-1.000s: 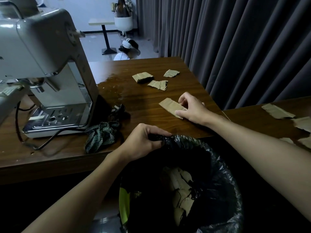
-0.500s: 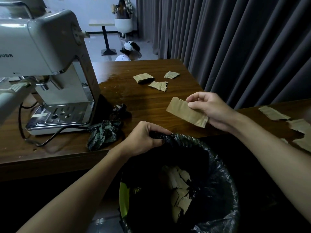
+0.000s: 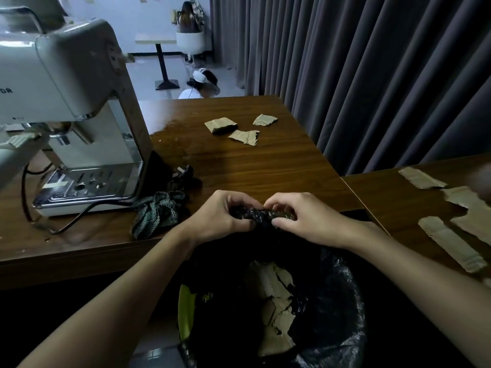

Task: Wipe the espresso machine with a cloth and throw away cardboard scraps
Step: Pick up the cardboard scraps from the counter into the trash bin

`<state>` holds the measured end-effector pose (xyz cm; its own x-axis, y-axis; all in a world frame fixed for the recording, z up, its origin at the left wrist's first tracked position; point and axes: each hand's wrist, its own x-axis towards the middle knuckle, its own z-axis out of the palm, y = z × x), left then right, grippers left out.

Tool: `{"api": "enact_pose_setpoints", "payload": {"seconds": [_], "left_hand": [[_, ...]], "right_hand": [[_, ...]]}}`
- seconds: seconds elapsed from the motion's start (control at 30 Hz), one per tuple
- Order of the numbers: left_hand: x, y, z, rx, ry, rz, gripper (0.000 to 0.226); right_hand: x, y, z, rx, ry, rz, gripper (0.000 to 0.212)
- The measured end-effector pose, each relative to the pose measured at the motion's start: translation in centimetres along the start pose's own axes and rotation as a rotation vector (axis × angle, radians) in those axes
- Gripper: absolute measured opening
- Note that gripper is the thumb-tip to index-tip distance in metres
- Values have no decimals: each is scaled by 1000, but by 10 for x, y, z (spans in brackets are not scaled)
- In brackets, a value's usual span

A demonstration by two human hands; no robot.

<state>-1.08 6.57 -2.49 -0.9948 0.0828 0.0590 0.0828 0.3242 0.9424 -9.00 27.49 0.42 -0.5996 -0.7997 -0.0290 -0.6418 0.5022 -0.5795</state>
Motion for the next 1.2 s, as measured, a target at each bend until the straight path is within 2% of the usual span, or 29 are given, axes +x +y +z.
{"api": "enact_pose_setpoints", "payload": {"seconds": [0.17, 0.37, 0.47, 0.53, 0.77, 1.0, 1.2], "left_hand": [[-2, 6, -1, -31, -20, -16, 30], [-3, 1, 3, 34, 54, 22, 20], [-3, -2, 2, 81, 83, 24, 19], [-2, -2, 3, 92, 98, 26, 18], [1, -5, 1, 97, 113, 14, 15], [2, -7, 0, 85, 108, 16, 15], [1, -7, 0, 74, 110, 24, 15]], "right_hand": [[5, 6, 2, -14, 15, 17, 28], [19, 6, -17, 98, -136, 16, 20], [48, 17, -18, 145, 39, 39, 29], [74, 25, -13, 83, 103, 83, 40], [161, 31, -4, -162, 45, 160, 61], [189, 43, -10, -351, 22, 227, 59], [166, 42, -16, -425, 100, 113, 43]]}}
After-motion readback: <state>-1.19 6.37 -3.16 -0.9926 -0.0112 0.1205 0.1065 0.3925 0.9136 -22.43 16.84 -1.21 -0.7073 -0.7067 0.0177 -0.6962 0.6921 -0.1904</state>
